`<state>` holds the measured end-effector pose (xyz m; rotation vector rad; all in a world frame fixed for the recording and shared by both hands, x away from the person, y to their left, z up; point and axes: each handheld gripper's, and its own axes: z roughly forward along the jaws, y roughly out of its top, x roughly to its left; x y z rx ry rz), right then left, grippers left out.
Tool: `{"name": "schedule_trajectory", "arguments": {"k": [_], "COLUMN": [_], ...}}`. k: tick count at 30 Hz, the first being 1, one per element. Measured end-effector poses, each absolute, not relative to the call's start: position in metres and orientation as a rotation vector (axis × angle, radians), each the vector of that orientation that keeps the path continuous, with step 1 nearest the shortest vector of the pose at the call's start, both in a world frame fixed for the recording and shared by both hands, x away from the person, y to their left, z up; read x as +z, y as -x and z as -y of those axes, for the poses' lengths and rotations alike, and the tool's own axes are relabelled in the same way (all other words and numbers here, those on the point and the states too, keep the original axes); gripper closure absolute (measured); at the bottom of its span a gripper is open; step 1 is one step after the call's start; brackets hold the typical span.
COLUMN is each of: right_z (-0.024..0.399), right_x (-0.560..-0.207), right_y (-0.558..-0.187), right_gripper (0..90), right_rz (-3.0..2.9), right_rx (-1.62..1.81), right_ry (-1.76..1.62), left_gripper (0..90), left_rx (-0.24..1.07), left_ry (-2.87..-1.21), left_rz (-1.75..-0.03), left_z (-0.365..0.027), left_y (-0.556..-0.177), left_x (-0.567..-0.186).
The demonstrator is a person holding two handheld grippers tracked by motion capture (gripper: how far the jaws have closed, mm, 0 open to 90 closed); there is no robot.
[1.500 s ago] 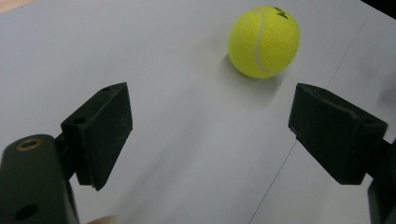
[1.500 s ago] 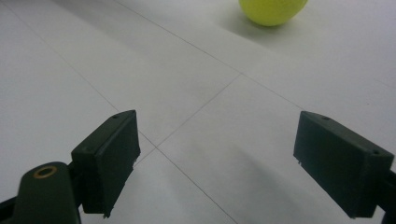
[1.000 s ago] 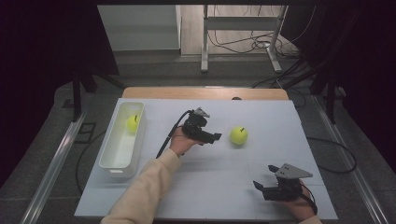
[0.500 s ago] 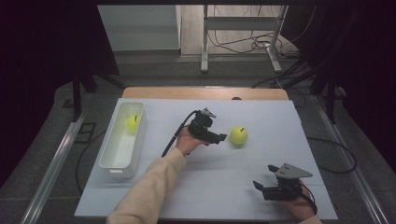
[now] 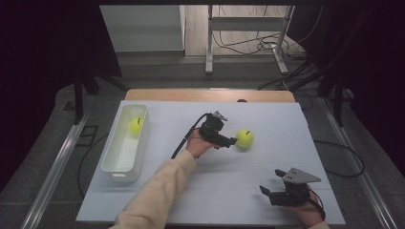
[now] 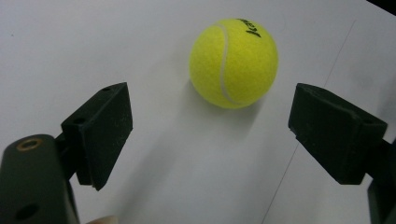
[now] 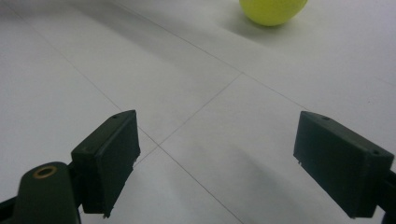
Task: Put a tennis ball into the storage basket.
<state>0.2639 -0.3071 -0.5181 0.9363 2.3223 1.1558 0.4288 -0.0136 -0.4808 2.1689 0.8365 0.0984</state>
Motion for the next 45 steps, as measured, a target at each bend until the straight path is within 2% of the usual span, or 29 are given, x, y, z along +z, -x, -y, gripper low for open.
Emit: {"name": "schedule_trajectory", "arguments": {"k": [35, 45], "right_z": [0.307, 0.308], "right_x": [-0.519, -0.519], "right_y": [-0.265, -0.265], "right_gripper": [14.5, 14.5], "right_rz": [-2.331, -2.331], "right_rx": [1.158, 1.158], "right_ry": [-0.942, -0.948], "left_gripper": [14.1, 11.0], "left_rx": [0.104, 0.097], "left_ry": [-2.147, -2.159], "left_rz": [-0.812, -0.819], "left_z": [0.048, 0.057], "left_y": [-0.447, -0.452], "left_x": [-0.493, -0.499]}}
